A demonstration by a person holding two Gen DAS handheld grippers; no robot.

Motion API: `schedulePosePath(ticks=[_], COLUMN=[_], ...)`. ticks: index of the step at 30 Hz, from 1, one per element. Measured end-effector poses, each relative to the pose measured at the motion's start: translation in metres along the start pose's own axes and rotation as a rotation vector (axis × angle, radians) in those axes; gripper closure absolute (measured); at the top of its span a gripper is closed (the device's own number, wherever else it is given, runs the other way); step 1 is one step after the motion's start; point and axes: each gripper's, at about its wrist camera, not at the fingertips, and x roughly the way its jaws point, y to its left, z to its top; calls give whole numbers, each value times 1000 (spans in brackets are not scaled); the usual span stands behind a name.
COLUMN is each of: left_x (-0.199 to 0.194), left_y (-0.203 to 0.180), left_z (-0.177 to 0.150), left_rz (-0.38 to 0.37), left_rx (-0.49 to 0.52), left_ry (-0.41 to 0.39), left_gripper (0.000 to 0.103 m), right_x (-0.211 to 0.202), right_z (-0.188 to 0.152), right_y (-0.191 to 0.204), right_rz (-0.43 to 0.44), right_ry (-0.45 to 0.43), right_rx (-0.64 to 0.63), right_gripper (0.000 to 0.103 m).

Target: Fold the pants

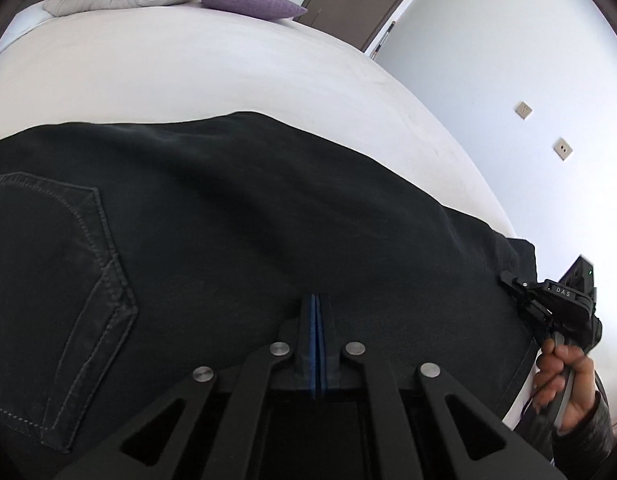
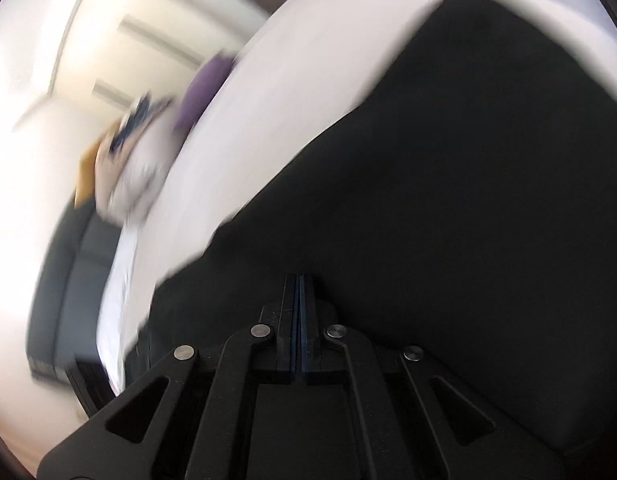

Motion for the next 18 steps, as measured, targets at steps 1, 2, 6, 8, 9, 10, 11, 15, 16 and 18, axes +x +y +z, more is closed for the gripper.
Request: schedulePosePath(ticks=[1,2,6,8,9,10,11,15,16,18], left_x=[-2,-5,-29,-46,-55,-61,-70,-92,-93,-88], left_y=[3,6,8,12,13,13,13,1,-3,-18], left_z=[-2,-5,-22,-28,-29,-30,-31,-29,-25,-19], left_rz=[-4,-10,34,79,103,116,127,118,110,104], left_rx=[-10,-21,-50,-56,-60,-65,-74,-74,-58,0], left_ry=[-8,-15,-56,-77,-93,-110,-132,-208,-213,-204], left_gripper=[98,98,99,99,99,98,98,79,66,54], right_x=[-19,-37,-113,-149,-160,-168,-169,-118,-86,-31], right_z=[17,30,60,63,62,61,59,36,30,9], right_y=[-22,-34,-79,-106,-108,-103,-93,-4,32,78], right_rz=[-2,-33,-287,-309,-301,-286,-256,-43,19,148], right_ry=[-50,-108,-331,-390,-414,-432,-431,-283,-224,-56], right_rx=[59,76,140,237,239,218,180,-5,-41,-129], right_gripper=[103,103,103,102,99,99,99,97,95,76])
